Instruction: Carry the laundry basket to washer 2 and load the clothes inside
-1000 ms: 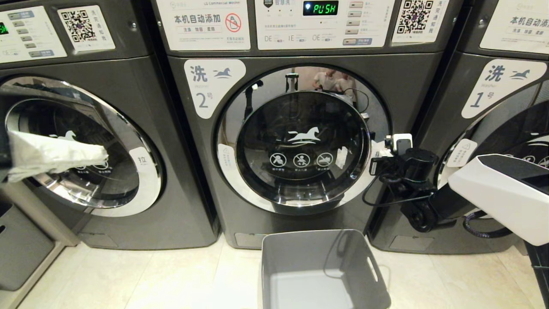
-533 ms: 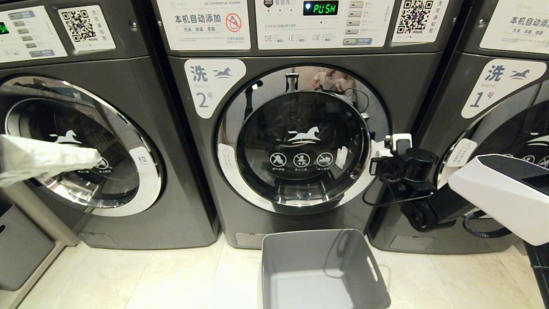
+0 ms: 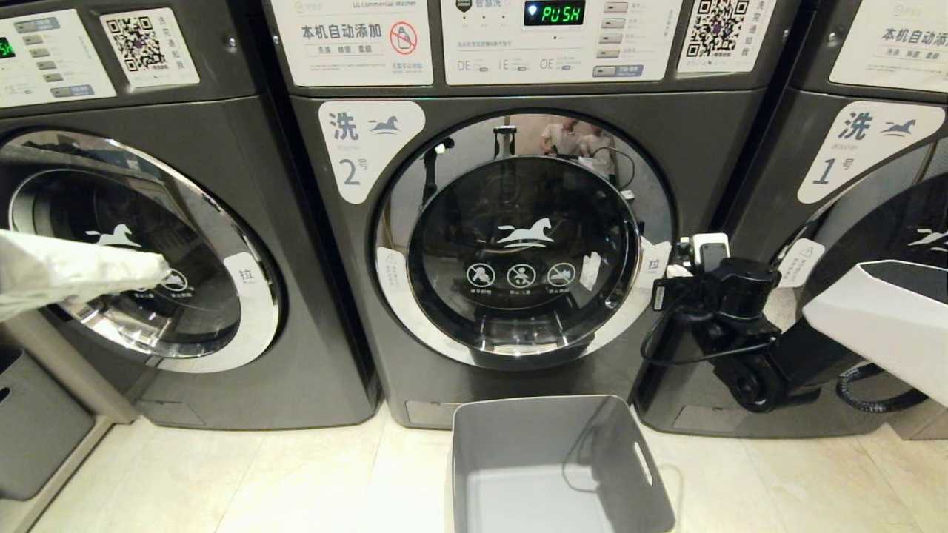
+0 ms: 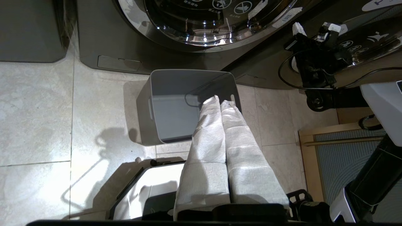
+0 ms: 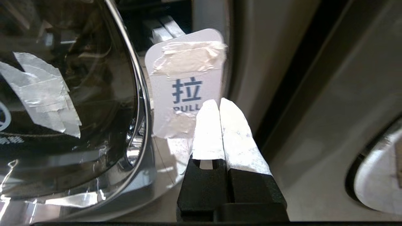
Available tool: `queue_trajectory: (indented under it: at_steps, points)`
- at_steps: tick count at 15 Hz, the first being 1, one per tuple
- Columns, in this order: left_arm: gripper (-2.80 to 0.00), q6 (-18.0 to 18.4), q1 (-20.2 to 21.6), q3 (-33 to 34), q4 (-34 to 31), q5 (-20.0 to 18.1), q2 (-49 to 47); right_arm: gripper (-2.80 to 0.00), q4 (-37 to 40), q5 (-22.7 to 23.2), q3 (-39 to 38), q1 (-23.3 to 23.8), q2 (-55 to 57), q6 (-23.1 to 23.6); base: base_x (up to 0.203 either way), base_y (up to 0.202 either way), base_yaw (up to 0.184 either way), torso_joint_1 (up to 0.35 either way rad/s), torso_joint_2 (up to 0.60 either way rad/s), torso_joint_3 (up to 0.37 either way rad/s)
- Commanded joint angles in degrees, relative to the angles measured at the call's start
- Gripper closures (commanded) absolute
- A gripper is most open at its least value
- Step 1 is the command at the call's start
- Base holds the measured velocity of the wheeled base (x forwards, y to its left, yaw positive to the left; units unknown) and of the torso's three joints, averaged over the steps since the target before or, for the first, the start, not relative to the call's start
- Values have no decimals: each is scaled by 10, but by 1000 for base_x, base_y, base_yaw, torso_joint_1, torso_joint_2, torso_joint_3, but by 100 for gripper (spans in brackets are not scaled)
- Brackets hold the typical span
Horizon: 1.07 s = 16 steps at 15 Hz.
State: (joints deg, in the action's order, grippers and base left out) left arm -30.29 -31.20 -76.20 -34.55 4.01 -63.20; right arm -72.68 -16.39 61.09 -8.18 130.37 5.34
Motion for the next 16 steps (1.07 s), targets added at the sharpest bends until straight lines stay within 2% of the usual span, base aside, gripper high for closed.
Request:
queue_trajectory:
  at_steps: [1, 6, 11, 13, 15, 16]
  points:
    - [0, -2, 0, 0, -2, 0, 2, 0, -4, -1, -26, -4, -38, 0, 0, 0, 0, 0, 0, 0]
    - [0, -2, 0, 0, -2, 7, 8, 0, -4, 5, -100, -22, -126, -1, 0, 0, 0, 0, 0, 0]
    - [0, -3, 0, 0, 5, 8, 0, 0, 0, 7, -239, -61, -266, 4, 0, 0, 0, 0, 0, 0]
    - [0, -3, 0, 4, 10, 10, -2, 0, 0, 14, -272, -82, -315, 7, 0, 0, 0, 0, 0, 0]
    - [0, 0, 0, 38, 34, 42, 0, 0, 10, 19, -304, -96, -364, 9, 0, 0, 0, 0, 0, 0]
    - [0, 0, -1, 60, 69, 61, 4, 0, 26, 19, -324, -100, -395, 9, 0, 0, 0, 0, 0, 0]
